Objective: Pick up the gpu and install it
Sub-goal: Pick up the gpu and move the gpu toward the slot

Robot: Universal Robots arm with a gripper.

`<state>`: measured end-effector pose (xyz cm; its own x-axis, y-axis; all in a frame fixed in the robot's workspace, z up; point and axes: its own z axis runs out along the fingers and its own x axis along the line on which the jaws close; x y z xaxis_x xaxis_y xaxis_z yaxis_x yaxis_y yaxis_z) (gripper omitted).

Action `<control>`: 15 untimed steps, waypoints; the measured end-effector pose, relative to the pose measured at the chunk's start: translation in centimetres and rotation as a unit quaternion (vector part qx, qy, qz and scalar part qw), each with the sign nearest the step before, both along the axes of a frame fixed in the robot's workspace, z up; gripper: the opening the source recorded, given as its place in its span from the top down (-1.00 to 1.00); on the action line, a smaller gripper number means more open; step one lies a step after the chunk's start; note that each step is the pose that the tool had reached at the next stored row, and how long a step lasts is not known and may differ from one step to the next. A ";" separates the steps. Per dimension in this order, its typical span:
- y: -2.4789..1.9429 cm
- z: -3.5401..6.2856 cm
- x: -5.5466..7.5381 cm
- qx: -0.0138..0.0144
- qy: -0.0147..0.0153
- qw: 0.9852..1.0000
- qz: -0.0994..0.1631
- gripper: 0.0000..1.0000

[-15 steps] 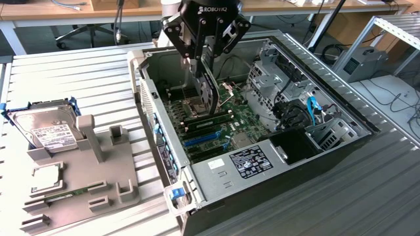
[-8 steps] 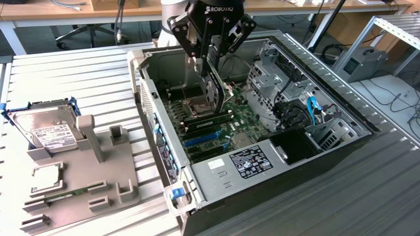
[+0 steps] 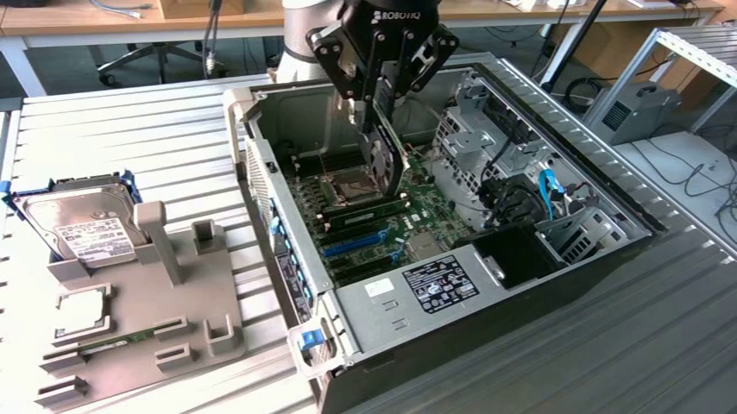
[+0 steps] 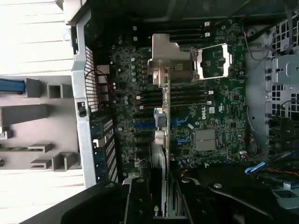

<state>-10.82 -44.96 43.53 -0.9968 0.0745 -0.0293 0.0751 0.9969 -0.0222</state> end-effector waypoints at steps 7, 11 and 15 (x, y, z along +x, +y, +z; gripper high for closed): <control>0.00 0.00 0.9 0.000 0.000 1.000 0.000 0.48; 0.00 0.00 1.4 0.000 0.000 1.000 0.000 0.48; 0.00 -0.01 2.0 0.000 0.000 1.000 0.000 0.48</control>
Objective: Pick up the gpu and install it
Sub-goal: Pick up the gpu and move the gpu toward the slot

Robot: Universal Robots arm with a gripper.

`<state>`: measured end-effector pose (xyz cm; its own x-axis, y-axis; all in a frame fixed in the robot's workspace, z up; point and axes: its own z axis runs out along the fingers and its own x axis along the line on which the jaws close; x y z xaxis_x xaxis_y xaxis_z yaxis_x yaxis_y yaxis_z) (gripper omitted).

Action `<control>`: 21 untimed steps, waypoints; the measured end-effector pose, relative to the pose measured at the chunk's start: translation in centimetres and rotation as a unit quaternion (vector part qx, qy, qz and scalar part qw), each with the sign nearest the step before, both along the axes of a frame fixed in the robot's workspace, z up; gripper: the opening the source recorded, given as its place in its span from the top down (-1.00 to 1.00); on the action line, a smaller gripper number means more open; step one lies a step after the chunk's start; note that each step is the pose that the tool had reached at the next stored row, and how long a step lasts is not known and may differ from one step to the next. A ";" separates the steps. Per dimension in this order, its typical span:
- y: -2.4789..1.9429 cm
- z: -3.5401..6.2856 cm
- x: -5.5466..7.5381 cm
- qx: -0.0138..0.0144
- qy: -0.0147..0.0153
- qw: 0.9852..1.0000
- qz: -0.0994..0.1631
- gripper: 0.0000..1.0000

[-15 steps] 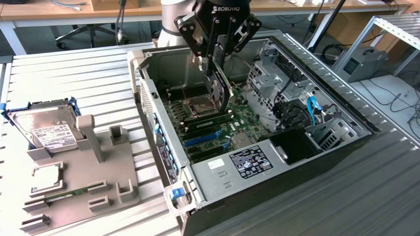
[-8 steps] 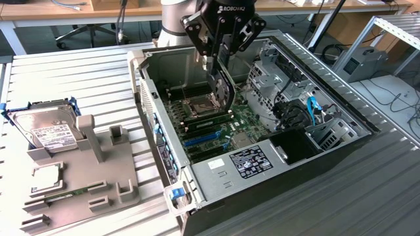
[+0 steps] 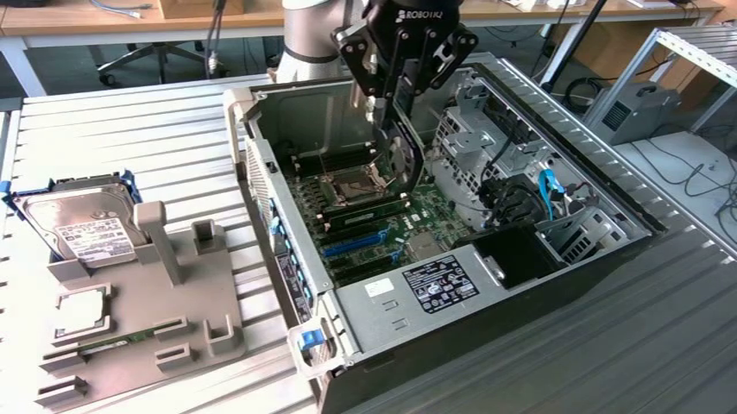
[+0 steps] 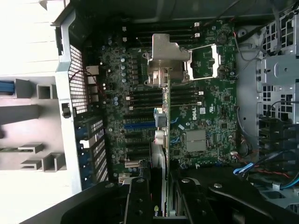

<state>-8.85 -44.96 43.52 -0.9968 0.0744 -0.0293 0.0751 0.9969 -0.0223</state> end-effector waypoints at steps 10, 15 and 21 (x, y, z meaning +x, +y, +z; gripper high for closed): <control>0.00 -0.01 1.5 0.000 0.000 1.000 0.000 0.48; 0.00 -0.01 2.1 0.000 0.000 1.000 0.000 0.48; 0.00 -0.01 2.9 0.000 0.000 1.000 0.000 0.48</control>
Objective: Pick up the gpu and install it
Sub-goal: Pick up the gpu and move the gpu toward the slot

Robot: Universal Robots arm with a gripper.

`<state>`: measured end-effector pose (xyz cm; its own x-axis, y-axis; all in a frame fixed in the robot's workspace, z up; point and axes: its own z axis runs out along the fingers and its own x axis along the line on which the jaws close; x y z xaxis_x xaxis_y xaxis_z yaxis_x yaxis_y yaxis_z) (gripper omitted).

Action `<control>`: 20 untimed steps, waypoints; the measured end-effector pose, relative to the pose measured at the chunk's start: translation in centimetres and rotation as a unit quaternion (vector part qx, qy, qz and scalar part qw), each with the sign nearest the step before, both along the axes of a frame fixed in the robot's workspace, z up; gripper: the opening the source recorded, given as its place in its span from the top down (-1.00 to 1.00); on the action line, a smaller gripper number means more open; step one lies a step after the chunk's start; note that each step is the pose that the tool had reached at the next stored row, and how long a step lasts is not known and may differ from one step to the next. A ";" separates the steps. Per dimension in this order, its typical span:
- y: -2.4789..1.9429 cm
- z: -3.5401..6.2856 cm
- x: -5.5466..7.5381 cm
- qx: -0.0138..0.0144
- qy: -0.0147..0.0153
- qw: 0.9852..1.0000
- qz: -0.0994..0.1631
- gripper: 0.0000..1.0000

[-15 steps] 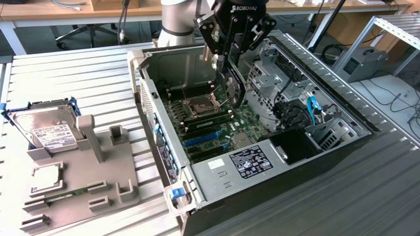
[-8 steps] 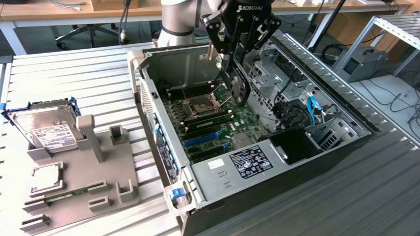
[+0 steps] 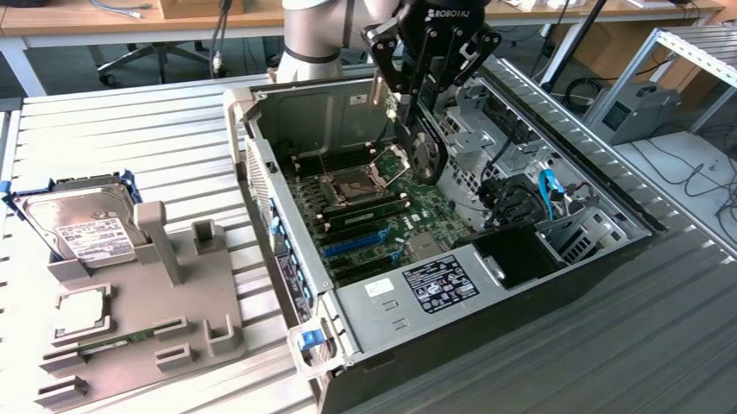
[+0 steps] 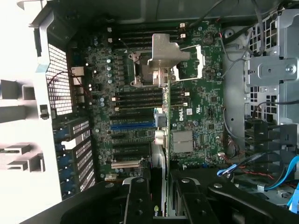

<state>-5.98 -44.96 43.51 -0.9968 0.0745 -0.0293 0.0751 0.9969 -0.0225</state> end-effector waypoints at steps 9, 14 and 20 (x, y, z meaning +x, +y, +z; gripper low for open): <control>0.00 0.00 1.0 0.000 0.000 1.000 0.000 0.48; 0.00 0.00 1.7 0.000 0.000 1.000 0.000 0.48; 0.00 -0.15 1.7 0.000 0.000 1.000 0.000 0.48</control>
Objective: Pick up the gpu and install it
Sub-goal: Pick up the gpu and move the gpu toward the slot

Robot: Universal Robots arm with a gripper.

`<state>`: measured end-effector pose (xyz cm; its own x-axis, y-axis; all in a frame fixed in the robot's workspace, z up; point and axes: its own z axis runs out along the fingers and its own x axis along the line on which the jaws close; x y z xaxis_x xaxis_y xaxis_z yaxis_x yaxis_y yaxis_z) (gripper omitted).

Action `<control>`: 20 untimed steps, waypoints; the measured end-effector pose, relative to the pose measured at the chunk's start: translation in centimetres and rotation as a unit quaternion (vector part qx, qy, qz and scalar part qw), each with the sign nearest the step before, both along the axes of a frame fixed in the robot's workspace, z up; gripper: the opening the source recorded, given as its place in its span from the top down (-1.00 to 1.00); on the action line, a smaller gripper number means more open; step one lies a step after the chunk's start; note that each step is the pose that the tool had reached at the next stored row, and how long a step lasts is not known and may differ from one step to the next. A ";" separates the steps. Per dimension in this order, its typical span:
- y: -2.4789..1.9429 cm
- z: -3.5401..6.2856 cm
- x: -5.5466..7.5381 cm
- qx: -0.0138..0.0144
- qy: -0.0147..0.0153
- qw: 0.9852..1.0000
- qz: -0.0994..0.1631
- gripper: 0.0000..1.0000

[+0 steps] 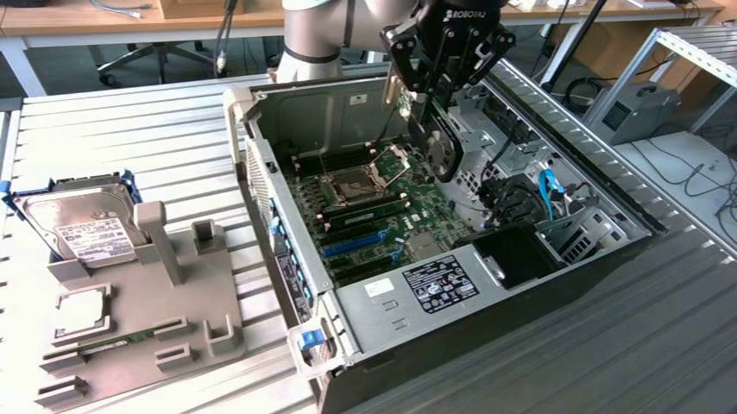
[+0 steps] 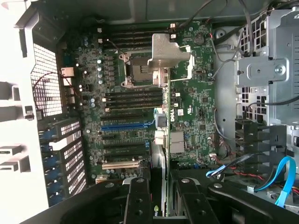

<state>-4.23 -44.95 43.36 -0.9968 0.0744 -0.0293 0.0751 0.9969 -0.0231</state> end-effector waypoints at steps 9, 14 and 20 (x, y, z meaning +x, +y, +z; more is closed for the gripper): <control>0.40 -1.05 0.0 0.000 0.000 1.000 0.000 0.48; 0.63 -1.72 0.0 0.000 0.000 1.000 0.000 0.48; 1.12 -2.52 0.0 0.000 0.000 1.000 0.000 0.48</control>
